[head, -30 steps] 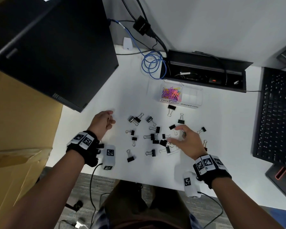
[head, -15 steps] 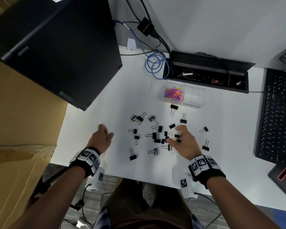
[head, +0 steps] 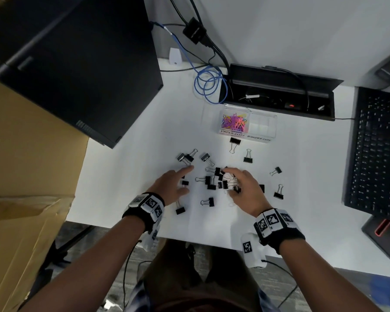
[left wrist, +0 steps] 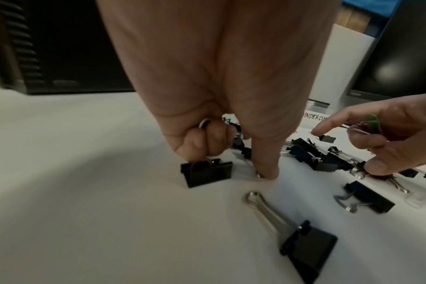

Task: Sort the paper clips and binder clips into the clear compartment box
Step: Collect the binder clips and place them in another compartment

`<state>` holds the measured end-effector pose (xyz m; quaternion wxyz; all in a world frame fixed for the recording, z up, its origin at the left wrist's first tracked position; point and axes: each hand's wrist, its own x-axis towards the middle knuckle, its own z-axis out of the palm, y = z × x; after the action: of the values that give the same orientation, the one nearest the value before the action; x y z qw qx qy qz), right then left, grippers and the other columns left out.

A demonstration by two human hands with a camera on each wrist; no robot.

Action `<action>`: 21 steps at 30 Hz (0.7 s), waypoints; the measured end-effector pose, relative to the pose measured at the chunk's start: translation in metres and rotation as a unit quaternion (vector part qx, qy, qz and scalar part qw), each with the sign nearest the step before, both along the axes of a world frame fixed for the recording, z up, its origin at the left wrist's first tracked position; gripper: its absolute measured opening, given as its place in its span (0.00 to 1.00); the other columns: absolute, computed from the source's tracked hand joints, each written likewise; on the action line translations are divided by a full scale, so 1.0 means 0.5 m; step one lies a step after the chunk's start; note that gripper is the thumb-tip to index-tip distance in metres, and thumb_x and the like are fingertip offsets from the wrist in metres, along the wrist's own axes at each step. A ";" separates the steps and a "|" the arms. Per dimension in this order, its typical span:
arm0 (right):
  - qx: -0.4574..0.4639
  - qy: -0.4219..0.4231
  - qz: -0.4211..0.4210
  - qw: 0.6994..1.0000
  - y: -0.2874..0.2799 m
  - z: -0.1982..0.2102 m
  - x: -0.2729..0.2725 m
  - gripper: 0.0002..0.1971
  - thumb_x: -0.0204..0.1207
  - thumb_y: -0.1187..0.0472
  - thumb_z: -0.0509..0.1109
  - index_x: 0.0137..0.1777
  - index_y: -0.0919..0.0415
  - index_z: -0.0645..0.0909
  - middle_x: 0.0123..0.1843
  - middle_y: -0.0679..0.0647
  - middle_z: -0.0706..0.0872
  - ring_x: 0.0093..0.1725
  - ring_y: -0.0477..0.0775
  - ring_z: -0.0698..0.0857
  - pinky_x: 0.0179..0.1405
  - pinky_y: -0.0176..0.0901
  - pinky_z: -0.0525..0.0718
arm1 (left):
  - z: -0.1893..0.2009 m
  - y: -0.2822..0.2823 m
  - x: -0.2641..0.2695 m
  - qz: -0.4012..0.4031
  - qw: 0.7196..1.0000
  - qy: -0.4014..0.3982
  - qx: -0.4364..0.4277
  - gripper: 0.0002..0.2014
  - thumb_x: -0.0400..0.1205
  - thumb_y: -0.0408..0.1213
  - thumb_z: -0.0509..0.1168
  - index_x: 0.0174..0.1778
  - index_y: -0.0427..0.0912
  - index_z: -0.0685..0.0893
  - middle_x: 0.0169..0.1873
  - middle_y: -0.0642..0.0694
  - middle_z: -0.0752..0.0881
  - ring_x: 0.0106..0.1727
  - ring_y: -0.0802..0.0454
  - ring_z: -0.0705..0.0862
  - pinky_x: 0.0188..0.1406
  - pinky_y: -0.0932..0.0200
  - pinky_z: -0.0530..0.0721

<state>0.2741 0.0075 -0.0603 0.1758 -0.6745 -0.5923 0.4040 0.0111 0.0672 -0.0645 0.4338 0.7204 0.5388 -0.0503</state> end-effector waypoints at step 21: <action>0.012 -0.111 0.002 0.994 -0.020 0.003 0.040 0.27 0.78 0.57 0.69 0.76 0.38 0.73 0.52 0.48 0.73 0.52 0.53 0.78 0.49 0.51 0.86 | 0.011 0.025 0.033 -0.010 0.980 0.125 0.154 0.30 0.85 0.50 0.54 0.83 0.53 0.53 0.56 0.41 0.79 0.48 0.41 0.83 0.44 0.49 0.84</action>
<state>0.2942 -0.0023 -0.0589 0.1168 -0.7120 -0.6141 0.3199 0.0277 0.0798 -0.0588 0.2463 0.7720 0.5828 -0.0611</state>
